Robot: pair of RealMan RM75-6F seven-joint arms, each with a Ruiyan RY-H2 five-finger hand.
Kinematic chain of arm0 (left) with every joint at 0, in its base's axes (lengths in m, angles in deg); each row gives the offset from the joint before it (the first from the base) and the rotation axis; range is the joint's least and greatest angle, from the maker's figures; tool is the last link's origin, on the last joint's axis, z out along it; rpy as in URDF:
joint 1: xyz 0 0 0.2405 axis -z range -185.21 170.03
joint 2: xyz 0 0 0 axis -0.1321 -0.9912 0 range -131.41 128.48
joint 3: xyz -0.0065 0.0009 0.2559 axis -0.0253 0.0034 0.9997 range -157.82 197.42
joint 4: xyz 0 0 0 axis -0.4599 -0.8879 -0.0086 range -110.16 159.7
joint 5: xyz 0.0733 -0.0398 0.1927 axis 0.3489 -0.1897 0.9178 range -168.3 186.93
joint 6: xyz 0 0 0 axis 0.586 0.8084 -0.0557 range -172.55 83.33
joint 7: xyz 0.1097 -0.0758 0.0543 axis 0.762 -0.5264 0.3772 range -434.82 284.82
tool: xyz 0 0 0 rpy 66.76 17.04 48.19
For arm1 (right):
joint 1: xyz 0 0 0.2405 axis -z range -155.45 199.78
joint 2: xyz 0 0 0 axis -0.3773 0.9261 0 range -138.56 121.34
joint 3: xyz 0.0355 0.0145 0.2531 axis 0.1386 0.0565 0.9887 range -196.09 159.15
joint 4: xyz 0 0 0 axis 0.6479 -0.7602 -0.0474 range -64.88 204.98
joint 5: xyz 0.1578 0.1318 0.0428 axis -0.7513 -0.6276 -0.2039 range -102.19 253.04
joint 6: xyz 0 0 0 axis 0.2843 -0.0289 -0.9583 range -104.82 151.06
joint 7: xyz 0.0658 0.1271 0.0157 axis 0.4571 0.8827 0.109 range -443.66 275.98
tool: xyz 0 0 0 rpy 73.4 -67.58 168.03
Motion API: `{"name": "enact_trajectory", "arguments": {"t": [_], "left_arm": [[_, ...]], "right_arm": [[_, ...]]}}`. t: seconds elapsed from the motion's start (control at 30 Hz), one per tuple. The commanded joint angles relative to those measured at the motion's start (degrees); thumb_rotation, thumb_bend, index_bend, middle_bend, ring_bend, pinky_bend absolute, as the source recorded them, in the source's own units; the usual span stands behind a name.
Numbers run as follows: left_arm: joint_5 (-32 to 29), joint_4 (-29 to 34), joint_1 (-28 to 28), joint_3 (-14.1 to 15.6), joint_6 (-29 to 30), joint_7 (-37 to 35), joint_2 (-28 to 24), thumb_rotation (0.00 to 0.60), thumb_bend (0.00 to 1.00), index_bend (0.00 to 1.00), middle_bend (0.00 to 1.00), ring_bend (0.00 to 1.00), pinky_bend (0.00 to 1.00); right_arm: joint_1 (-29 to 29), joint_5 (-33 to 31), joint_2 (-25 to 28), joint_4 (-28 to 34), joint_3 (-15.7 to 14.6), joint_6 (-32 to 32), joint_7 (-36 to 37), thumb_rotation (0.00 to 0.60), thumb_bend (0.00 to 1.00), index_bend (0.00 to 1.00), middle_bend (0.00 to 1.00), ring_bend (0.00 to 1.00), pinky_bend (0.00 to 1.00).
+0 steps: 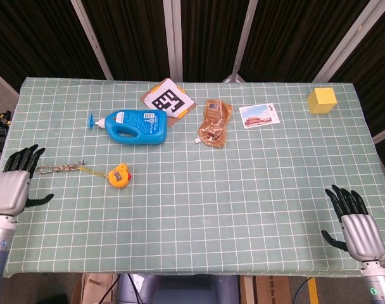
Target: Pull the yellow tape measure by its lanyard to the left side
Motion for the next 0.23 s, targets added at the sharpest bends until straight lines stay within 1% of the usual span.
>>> {"name": "enact_trajectory", "arguments": {"t": [0.03, 0.1, 0.23], "left_arm": [[12.38, -0.67, -6.82, 8.38, 7.40, -2.07, 0.86, 0.600, 0.01, 0.00, 0.00, 0.00, 0.00], [14.41, -3.43, -7.70, 9.68, 7.97, -1.62, 1.42, 0.600, 0.01, 0.00, 0.00, 0.00, 0.00], [14.95, -5.70, -7.90, 9.25, 8.12, -1.95, 2.61, 0.600, 0.01, 0.00, 0.00, 0.00, 0.00]], "right_arm": [[0.15, 0.16, -0.29, -0.19, 0.15, -0.62, -0.56, 0.600, 0.25, 0.00, 0.00, 0.00, 0.00], [0.27, 0.26, -0.58, -0.36, 0.28, -1.09, -1.16, 0.600, 0.25, 0.00, 0.00, 0.00, 0.00], [0.40, -0.08, -0.98, -0.55, 0.57, -1.49, -1.73, 0.600, 0.25, 0.00, 0.00, 0.00, 0.00]]}}
